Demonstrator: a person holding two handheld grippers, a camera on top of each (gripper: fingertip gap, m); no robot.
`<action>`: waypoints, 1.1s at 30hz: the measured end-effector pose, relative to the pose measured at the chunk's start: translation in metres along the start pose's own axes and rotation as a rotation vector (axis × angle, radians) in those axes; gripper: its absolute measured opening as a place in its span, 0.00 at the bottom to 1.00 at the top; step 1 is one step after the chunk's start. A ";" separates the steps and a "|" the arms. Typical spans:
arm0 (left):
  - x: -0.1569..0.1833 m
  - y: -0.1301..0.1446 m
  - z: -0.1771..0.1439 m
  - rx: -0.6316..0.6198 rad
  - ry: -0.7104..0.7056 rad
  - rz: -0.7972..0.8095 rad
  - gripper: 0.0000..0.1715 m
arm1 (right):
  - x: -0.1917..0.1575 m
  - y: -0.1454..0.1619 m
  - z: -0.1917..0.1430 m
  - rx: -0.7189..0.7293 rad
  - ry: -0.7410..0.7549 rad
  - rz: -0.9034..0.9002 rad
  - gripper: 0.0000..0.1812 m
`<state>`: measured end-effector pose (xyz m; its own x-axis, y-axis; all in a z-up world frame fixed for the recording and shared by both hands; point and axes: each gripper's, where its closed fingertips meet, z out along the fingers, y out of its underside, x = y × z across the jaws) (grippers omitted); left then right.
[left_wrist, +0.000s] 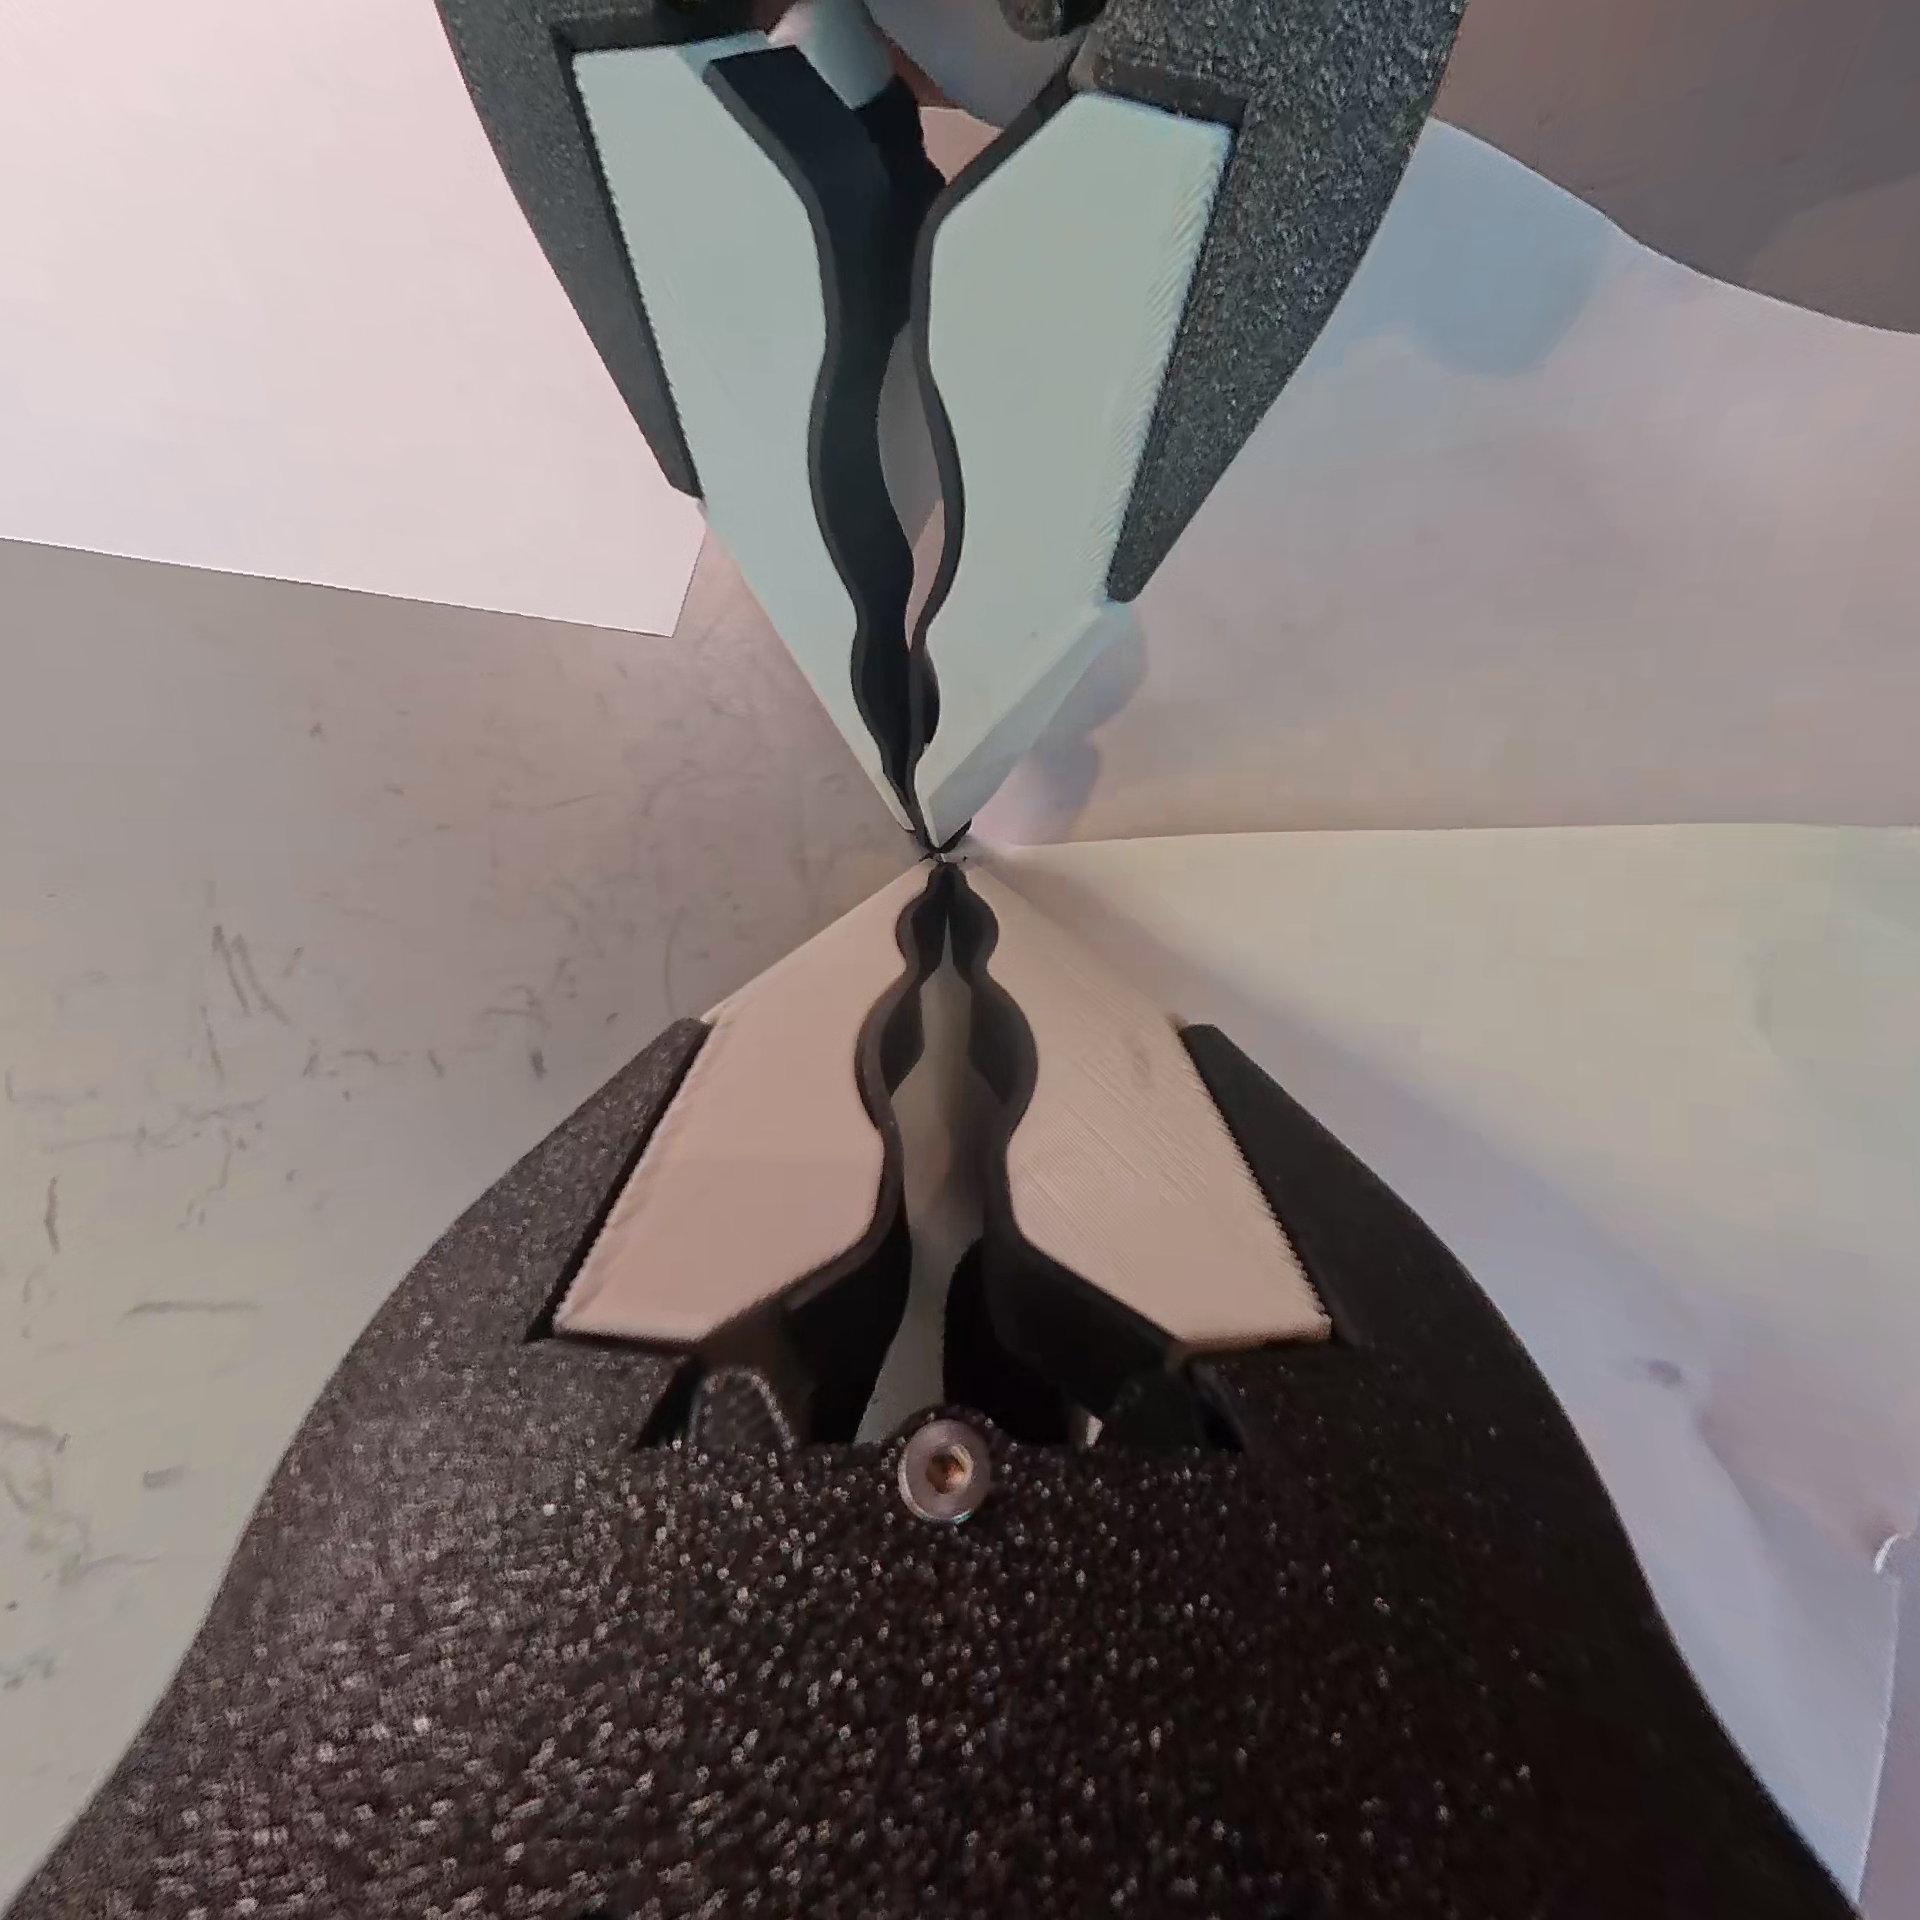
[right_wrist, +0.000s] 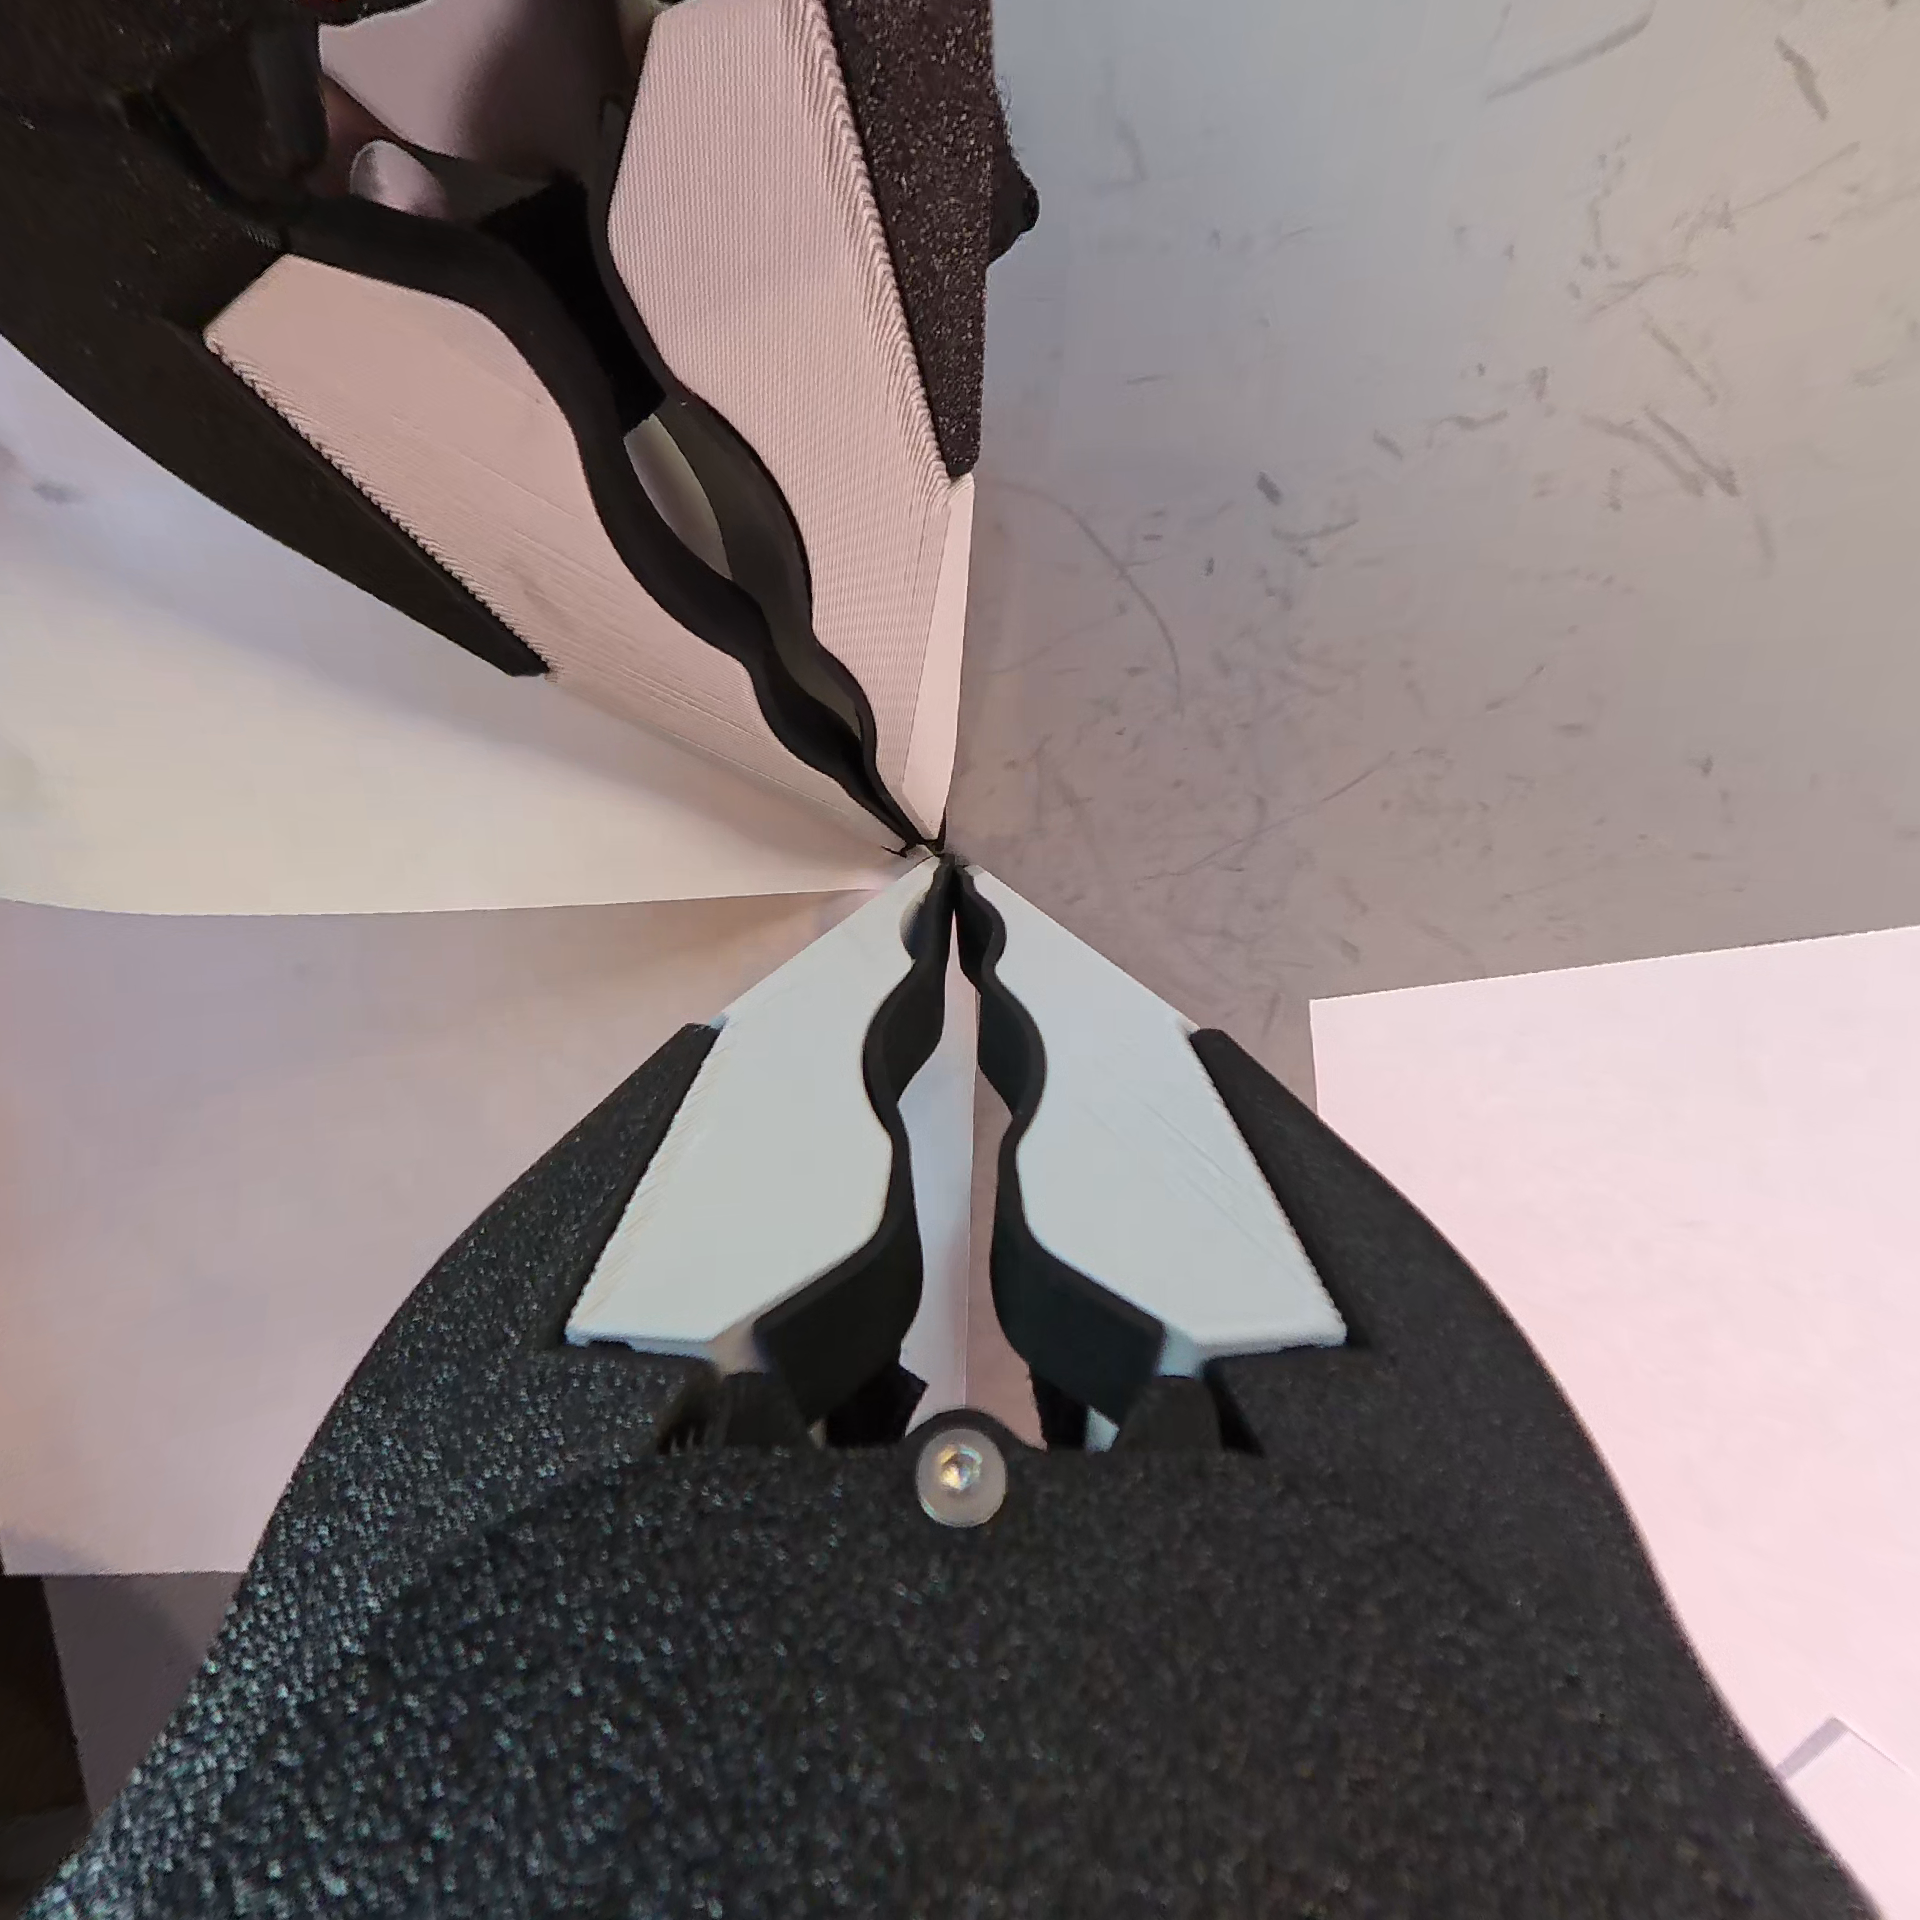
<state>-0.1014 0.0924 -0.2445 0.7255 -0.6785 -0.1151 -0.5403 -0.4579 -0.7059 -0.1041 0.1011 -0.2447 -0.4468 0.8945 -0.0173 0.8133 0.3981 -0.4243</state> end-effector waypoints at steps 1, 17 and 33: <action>0.000 0.000 0.000 0.008 -0.006 -0.001 0.00 | 0.000 0.000 0.000 -0.002 0.000 -0.002 0.00; 0.009 0.008 -0.022 0.034 -0.025 -0.065 0.00 | 0.000 0.000 0.000 0.013 0.020 -0.021 0.00; 0.022 0.004 -0.024 0.039 0.134 -0.034 0.00 | 0.000 0.000 0.000 0.048 0.034 -0.031 0.00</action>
<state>-0.0979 0.0618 -0.2332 0.6786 -0.7345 0.0019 -0.4971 -0.4612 -0.7350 -0.1040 0.1007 -0.2444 -0.4583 0.8884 0.0266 0.7799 0.4163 -0.4674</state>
